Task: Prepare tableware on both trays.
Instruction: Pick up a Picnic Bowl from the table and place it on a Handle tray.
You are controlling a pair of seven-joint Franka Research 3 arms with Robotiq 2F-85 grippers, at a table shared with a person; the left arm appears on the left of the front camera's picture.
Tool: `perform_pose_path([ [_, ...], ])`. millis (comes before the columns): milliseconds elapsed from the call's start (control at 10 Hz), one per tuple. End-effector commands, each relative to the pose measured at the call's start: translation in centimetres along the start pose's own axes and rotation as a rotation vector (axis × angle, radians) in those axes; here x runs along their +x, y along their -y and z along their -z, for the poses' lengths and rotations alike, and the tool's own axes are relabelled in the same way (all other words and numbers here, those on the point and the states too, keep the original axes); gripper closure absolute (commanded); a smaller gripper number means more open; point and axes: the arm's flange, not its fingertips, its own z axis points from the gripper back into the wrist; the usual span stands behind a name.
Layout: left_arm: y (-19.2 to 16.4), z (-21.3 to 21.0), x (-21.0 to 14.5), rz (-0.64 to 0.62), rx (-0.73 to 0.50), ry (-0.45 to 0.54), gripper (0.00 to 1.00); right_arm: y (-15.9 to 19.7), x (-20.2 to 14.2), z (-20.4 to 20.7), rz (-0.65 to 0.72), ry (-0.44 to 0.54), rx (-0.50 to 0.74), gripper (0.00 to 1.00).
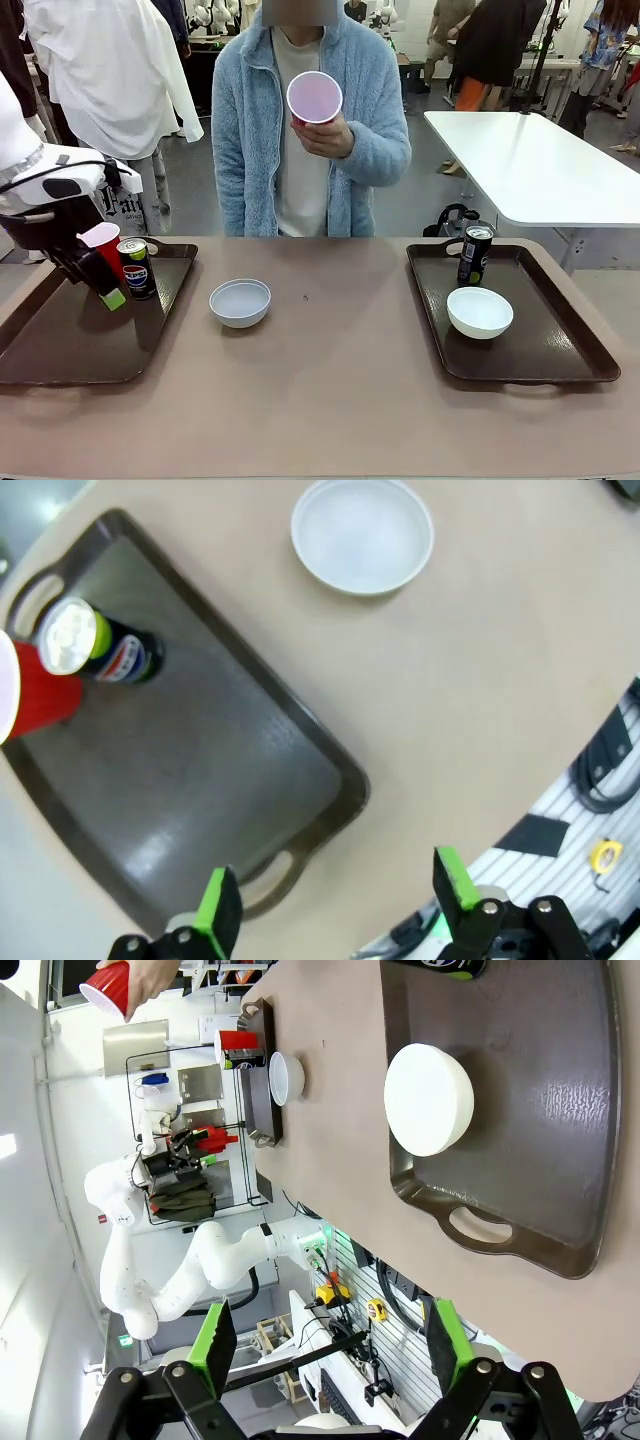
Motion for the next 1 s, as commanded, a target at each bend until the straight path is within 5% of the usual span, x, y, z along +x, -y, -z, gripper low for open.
perform_pose_path([
  [0, -0.1, 1.4, 0.0, -0.013, -0.043, 0.022, 0.0, -0.2, 0.0, 0.0, 0.009, 0.004, -0.004, 0.0],
  [900, -1.3, 7.5, 15.8, -0.13, 0.093, -0.008, 0.0, -0.2, 0.0, 0.0, 0.009, 0.004, -0.004, 0.0],
])
